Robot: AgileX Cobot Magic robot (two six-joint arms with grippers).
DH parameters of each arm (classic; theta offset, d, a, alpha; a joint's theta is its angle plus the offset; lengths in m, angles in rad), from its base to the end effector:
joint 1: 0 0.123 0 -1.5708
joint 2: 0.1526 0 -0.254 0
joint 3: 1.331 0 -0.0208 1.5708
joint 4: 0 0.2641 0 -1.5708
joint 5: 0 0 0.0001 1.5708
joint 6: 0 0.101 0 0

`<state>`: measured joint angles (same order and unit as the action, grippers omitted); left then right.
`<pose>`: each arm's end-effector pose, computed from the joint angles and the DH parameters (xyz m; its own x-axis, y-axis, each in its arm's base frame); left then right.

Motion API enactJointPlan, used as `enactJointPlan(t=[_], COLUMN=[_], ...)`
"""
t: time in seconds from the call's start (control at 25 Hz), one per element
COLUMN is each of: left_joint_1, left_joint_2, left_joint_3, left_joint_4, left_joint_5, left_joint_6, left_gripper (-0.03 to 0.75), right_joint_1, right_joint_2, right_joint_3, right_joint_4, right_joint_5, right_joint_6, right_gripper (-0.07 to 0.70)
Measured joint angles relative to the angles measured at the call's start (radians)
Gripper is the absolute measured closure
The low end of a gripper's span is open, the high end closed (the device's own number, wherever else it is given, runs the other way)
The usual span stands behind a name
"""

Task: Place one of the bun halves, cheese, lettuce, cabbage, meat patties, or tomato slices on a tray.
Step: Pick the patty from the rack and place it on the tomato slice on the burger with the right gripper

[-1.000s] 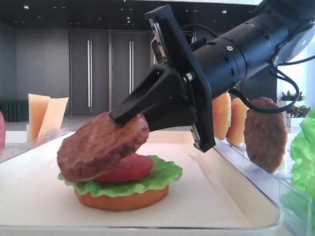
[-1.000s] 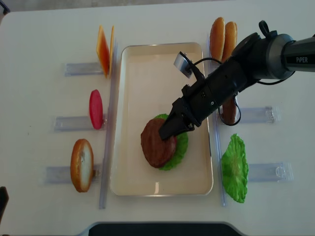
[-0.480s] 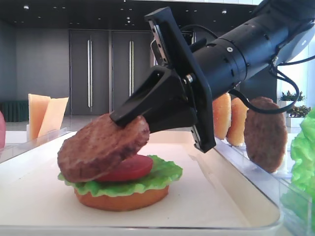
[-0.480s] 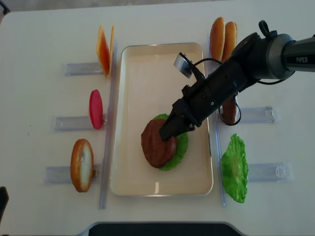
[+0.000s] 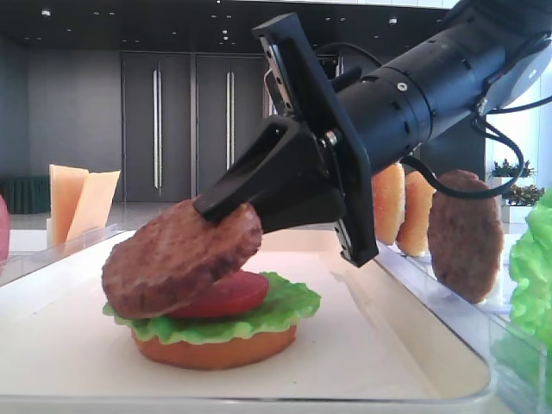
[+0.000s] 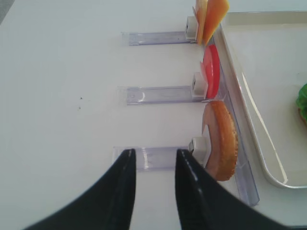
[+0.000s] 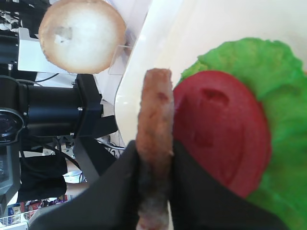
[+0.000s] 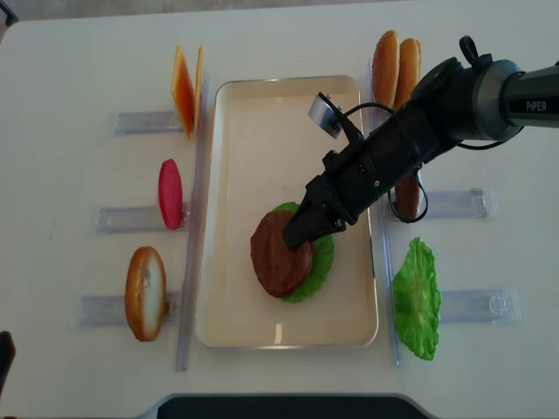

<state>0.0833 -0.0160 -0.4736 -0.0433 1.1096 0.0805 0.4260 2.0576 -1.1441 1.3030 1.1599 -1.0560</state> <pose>0.0455 -0.0001 0.2677 -0.5080 0.0189 -0.8612 -0.0188 0.9993 0.0331 0.2864 0.2281 0.1005 -0.8587 -0.4343 -0.2721 -0.4284 0.3169 0.8462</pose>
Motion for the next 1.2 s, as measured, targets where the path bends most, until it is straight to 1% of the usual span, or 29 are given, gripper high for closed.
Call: enactJointPlan(t=[0.08, 0.16, 0.2, 0.36, 0.48, 0.56, 0.68, 0.76, 0.88, 1.04, 1.2], left_joint_1=[0.000, 0.000, 0.000, 0.000, 0.000, 0.000, 0.000, 0.000, 0.000, 0.000, 0.000], left_joint_2=[0.000, 0.000, 0.000, 0.000, 0.000, 0.000, 0.000, 0.000, 0.000, 0.000, 0.000], left_joint_3=[0.000, 0.000, 0.000, 0.000, 0.000, 0.000, 0.000, 0.000, 0.000, 0.000, 0.000], left_joint_4=[0.000, 0.000, 0.000, 0.000, 0.000, 0.000, 0.000, 0.000, 0.000, 0.000, 0.000], left_joint_5=[0.000, 0.000, 0.000, 0.000, 0.000, 0.000, 0.000, 0.000, 0.000, 0.000, 0.000], left_joint_6=[0.000, 0.000, 0.000, 0.000, 0.000, 0.000, 0.000, 0.000, 0.000, 0.000, 0.000], left_gripper=[0.496, 0.496, 0.496, 0.496, 0.496, 0.496, 0.496, 0.496, 0.496, 0.496, 0.496], right_joint_1=[0.000, 0.000, 0.000, 0.000, 0.000, 0.000, 0.000, 0.000, 0.000, 0.000, 0.000], right_joint_2=[0.000, 0.000, 0.000, 0.000, 0.000, 0.000, -0.002, -0.015, -0.073, -0.201, -0.331], right_joint_3=[0.000, 0.000, 0.000, 0.000, 0.000, 0.000, 0.000, 0.000, 0.000, 0.000, 0.000], right_joint_4=[0.000, 0.000, 0.000, 0.000, 0.000, 0.000, 0.000, -0.010, -0.042, -0.095, -0.161], right_joint_5=[-0.005, -0.010, -0.012, -0.018, -0.019, -0.019, -0.021, -0.043, -0.096, -0.178, -0.243], right_joint_6=[0.000, 0.000, 0.000, 0.000, 0.000, 0.000, -0.006, -0.008, -0.011, -0.014, 0.003], right_gripper=[0.484, 0.456, 0.435, 0.295, 0.227, 0.208, 0.200, 0.199, 0.199, 0.199, 0.199])
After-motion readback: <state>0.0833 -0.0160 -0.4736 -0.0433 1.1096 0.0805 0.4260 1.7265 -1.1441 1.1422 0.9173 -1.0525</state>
